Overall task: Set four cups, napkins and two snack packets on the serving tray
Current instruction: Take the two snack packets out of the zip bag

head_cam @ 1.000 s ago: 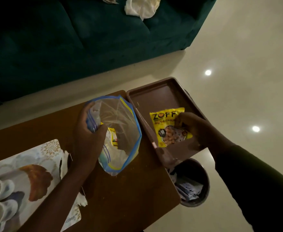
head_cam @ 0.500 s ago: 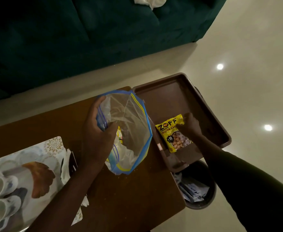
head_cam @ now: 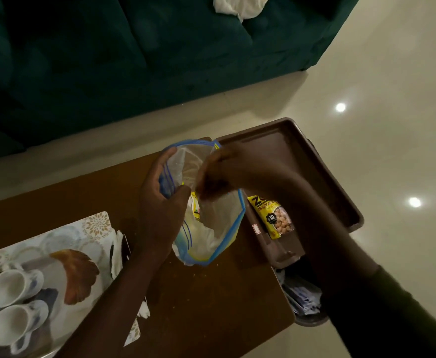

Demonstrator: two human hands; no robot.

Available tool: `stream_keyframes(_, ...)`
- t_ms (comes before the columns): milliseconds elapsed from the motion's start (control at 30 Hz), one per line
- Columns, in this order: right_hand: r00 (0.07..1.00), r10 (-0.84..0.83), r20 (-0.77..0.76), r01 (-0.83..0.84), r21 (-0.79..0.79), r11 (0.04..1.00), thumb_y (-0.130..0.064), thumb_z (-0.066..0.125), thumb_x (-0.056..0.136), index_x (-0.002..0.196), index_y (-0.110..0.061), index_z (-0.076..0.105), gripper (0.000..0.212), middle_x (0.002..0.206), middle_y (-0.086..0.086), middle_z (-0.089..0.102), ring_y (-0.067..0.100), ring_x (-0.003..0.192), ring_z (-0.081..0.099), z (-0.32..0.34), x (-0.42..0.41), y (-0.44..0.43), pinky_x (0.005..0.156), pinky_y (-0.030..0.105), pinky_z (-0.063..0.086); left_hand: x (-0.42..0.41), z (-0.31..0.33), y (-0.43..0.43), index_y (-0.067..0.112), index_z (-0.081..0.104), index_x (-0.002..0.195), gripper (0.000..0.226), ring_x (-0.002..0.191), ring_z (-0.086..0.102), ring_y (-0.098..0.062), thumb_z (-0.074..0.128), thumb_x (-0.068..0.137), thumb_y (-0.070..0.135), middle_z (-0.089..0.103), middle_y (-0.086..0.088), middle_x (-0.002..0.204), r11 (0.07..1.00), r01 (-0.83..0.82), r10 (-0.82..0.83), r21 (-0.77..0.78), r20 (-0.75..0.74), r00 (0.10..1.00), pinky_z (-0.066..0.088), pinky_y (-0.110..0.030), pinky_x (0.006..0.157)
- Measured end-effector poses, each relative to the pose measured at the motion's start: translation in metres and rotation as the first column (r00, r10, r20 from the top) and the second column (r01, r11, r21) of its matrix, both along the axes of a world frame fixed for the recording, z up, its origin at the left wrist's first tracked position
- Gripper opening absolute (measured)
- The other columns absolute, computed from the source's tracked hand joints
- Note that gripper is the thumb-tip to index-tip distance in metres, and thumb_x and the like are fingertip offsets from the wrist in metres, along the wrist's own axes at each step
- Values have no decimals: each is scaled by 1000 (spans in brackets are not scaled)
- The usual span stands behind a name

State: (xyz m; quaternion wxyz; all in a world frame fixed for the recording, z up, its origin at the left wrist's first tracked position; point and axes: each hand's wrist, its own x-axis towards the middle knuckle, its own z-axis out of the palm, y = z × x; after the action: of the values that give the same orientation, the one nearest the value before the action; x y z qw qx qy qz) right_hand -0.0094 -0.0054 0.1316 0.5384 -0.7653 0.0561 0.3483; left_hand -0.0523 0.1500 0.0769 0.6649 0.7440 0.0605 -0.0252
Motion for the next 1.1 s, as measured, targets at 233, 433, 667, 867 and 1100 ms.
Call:
stream_keyframes(233,972,223,-74,-229,-511,828,-25,47,97,120,8,55,41,123,23,60,35,111,61,-49,-6,58,96,40,50,-4,1,11,27,50,134,61,115,53,-54,52,82,-7,59,-10,133,994,105,-105,-32,-10,994,49,-60,92)
stream_keyframes(433,972,188,-144,-236,-539,808,-12,44,97,110,9,58,29,107,25,55,30,104,58,-95,-6,80,91,32,48,-12,-4,20,34,52,129,62,123,56,-6,52,73,8,56,14,132,991,109,-111,-72,-24,993,53,-26,96)
stream_keyframes(667,980,173,-98,-197,-600,776,-19,46,95,97,-2,60,22,105,22,62,35,111,59,-117,-10,88,91,36,46,-9,-6,31,32,50,129,60,124,53,-2,51,73,10,55,20,129,997,77,-76,-18,16,997,49,-19,97)
stream_keyframes(867,938,313,-148,-322,-703,634,-11,54,89,98,-1,61,15,119,17,63,29,110,60,-120,-7,78,70,26,36,-11,-12,29,26,50,135,63,119,59,-7,53,74,11,56,5,137,997,75,-74,-26,33,997,55,-30,93)
stream_keyframes(1100,889,457,24,-306,-711,633,-18,53,92,116,-1,59,30,120,16,62,26,95,60,-43,13,73,82,31,46,-9,-25,30,25,46,134,56,108,56,16,59,83,8,54,26,121,997,71,-73,24,114,991,47,-6,85)
